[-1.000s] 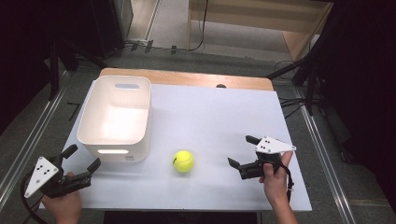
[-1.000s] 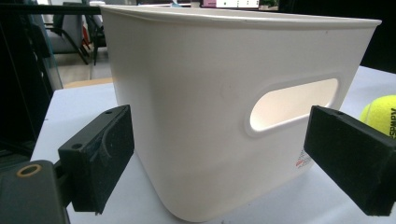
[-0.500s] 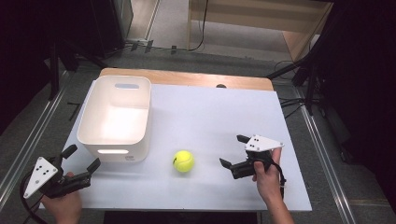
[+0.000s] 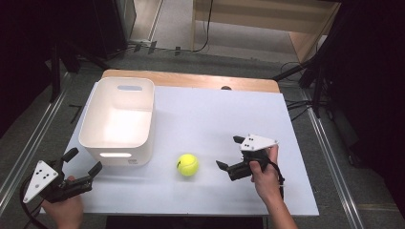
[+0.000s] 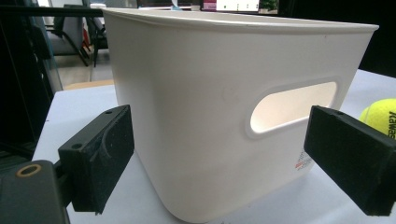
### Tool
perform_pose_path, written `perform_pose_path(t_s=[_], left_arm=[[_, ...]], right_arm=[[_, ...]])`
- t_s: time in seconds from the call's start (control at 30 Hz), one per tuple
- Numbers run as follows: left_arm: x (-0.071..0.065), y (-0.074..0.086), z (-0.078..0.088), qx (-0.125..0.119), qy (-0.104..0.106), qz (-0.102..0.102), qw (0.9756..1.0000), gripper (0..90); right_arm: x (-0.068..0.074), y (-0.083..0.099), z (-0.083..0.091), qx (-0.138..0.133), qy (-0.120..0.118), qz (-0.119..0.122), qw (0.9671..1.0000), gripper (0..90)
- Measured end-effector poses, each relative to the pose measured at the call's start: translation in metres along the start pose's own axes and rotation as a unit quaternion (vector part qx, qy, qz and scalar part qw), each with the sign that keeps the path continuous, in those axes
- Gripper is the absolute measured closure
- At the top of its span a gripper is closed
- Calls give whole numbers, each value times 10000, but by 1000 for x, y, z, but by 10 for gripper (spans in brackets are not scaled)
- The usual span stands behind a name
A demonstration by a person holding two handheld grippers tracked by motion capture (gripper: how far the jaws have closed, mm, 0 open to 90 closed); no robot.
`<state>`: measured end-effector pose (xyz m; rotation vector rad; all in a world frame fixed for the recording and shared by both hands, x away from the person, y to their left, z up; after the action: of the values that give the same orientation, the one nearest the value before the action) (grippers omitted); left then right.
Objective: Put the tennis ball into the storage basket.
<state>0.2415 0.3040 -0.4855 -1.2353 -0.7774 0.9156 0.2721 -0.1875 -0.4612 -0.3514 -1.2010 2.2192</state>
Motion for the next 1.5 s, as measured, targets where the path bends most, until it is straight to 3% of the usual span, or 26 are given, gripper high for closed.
perform_pose_path(t_s=[0.63, 0.77, 0.97, 1.2, 1.33, 1.5], left_arm=[[0, 0, 0, -6, -1, -4, 10000, 84], [0, 0, 0, -6, -3, 6, 10000, 84], [0, 0, 0, -3, 3, -4, 10000, 84], [0, 0, -1, 18, 8, -15, 10000, 84], [0, 0, -1, 17, -5, 4, 10000, 84], [-1, 0, -1, 38, -7, -27, 10000, 84]], right_arm=[[11, -10, -24, 290, -297, 123, 9991, 0], [13, -11, -28, 290, -482, 68, 9984, 0], [18, -11, -35, 437, -413, 157, 9981, 0], [21, -14, -43, 396, -576, -42, 9975, 0], [25, -14, -49, 534, -535, -2, 9971, 0], [29, -13, -57, 726, -698, 13, 9949, 0]])
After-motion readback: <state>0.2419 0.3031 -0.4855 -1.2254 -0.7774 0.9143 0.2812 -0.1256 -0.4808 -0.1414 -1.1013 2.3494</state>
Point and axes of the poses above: each handheld gripper's, and its own axes: z roughly backward along the jaws, y roughly out of its underside, x roughly to its left, the point moved 3 cm from there along -z, roughly forward along the jaws, and after that the axes turned 5 degrees about -y, right-handed, at the moved point
